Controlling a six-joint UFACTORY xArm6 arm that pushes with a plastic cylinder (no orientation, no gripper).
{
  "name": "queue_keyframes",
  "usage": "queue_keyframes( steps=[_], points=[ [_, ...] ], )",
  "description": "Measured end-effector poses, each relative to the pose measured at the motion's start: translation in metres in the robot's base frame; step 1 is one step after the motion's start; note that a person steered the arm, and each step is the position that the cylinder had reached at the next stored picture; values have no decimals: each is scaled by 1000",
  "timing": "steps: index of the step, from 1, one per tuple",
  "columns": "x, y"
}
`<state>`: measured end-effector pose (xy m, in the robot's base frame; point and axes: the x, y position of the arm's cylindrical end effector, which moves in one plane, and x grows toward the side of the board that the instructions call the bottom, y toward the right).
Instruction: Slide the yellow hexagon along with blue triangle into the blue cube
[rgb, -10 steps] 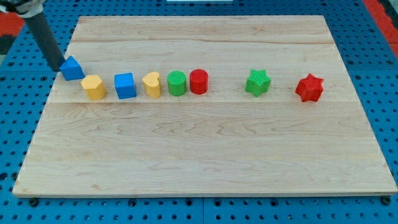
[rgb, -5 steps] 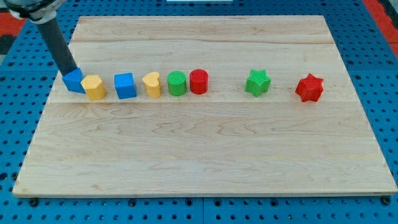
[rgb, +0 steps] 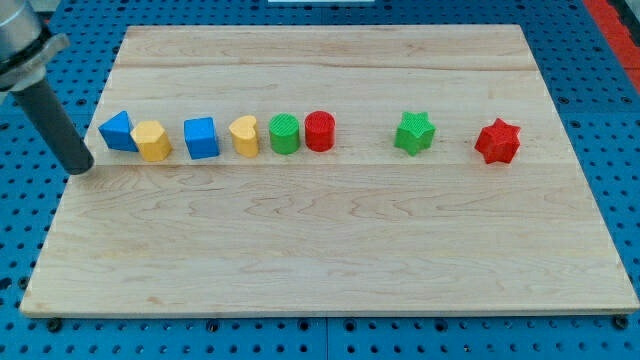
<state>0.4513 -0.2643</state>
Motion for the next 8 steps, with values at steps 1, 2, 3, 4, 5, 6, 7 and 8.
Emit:
queue_keyframes(
  steps=[1,2,3,4,5,6,7,8],
  points=[
    [-2,43],
    [-4,72],
    [-12,82],
    [-12,77],
    [0,45],
    [0,-7],
    [-14,-40],
    [-36,-31]
  ],
)
